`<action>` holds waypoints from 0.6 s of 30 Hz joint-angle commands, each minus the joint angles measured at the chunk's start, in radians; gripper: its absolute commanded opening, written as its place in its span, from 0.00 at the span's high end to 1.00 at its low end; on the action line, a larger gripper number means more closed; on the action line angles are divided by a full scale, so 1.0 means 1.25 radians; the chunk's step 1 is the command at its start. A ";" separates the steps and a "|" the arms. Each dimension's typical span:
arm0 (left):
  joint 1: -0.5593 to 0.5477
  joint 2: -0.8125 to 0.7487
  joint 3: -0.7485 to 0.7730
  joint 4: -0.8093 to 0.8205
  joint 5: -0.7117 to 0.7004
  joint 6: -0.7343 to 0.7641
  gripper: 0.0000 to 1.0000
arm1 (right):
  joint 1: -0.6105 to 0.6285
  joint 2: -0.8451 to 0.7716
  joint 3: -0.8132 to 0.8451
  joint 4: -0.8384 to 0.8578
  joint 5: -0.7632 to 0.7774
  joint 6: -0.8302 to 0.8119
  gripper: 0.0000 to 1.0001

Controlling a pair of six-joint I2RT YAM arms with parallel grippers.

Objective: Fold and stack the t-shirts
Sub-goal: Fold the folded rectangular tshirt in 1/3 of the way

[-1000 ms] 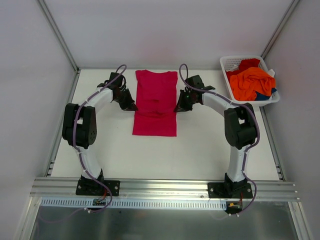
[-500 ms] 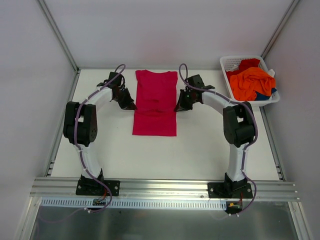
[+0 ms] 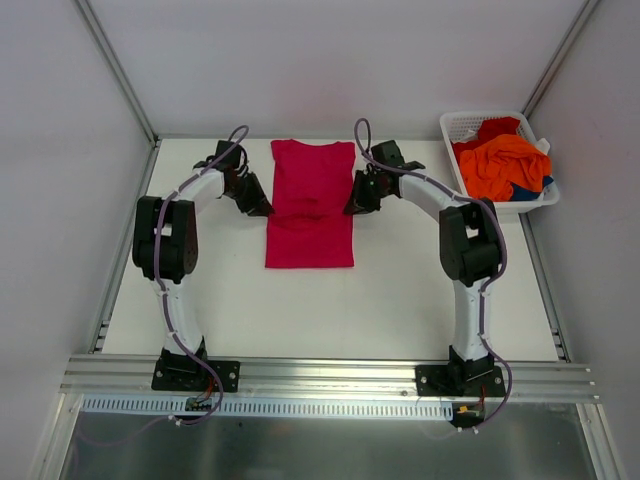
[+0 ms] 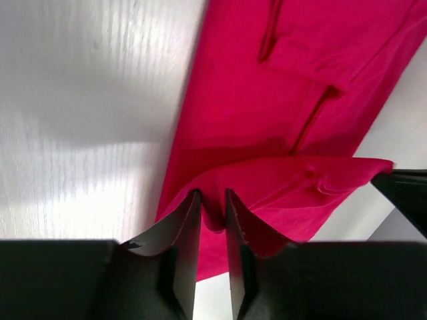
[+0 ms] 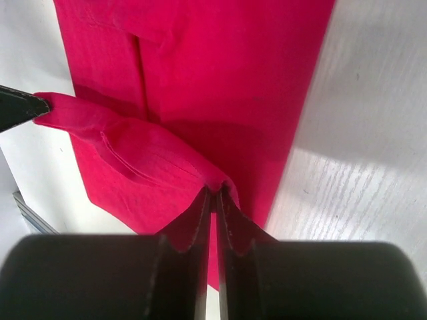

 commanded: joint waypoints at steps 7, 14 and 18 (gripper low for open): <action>0.022 0.043 0.190 -0.039 0.072 0.033 0.23 | -0.028 -0.002 0.164 -0.093 -0.041 -0.034 0.32; 0.049 -0.055 0.189 -0.078 0.054 0.077 0.12 | -0.031 -0.092 0.127 -0.102 -0.069 -0.058 0.19; 0.047 -0.137 0.054 -0.078 0.058 0.086 0.13 | -0.017 -0.176 -0.022 -0.067 -0.056 -0.085 0.18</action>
